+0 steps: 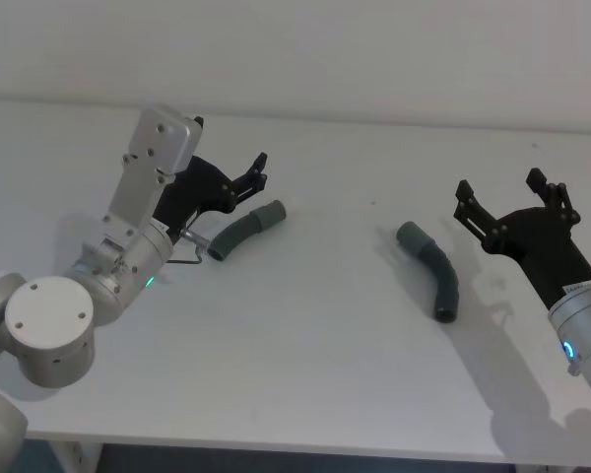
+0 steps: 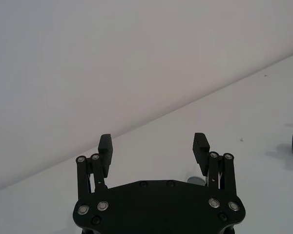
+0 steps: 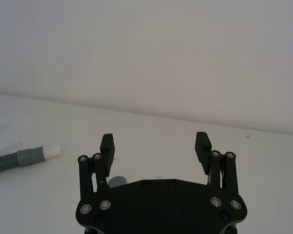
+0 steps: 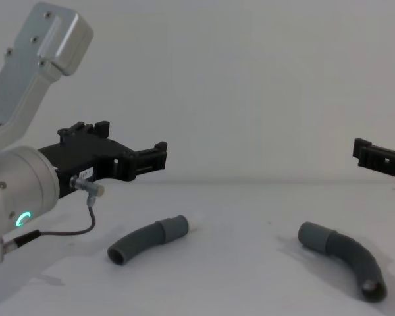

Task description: Use both hands to pick up one end of the pipe from the table, align the ends, and insert them.

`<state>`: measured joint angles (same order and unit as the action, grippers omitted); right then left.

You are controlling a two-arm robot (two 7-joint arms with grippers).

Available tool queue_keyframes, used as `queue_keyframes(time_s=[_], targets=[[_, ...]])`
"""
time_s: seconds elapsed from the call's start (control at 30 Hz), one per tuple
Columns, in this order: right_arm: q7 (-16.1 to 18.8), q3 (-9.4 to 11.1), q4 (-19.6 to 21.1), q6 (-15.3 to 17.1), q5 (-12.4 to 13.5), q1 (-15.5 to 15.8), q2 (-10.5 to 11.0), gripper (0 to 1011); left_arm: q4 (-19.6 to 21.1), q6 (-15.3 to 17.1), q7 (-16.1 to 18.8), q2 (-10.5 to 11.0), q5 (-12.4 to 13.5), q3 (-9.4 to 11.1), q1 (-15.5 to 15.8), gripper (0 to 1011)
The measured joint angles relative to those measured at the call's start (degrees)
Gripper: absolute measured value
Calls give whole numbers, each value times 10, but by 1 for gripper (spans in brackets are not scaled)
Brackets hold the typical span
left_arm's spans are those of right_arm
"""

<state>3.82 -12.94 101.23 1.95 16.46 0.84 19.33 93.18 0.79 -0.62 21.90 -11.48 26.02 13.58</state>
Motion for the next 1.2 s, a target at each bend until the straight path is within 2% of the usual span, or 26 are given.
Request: queue_keyframes(time_s=[1.2], targets=[[0,0,0,0,0,0,0,1000,0,0,0,0,0,0,0,1001]])
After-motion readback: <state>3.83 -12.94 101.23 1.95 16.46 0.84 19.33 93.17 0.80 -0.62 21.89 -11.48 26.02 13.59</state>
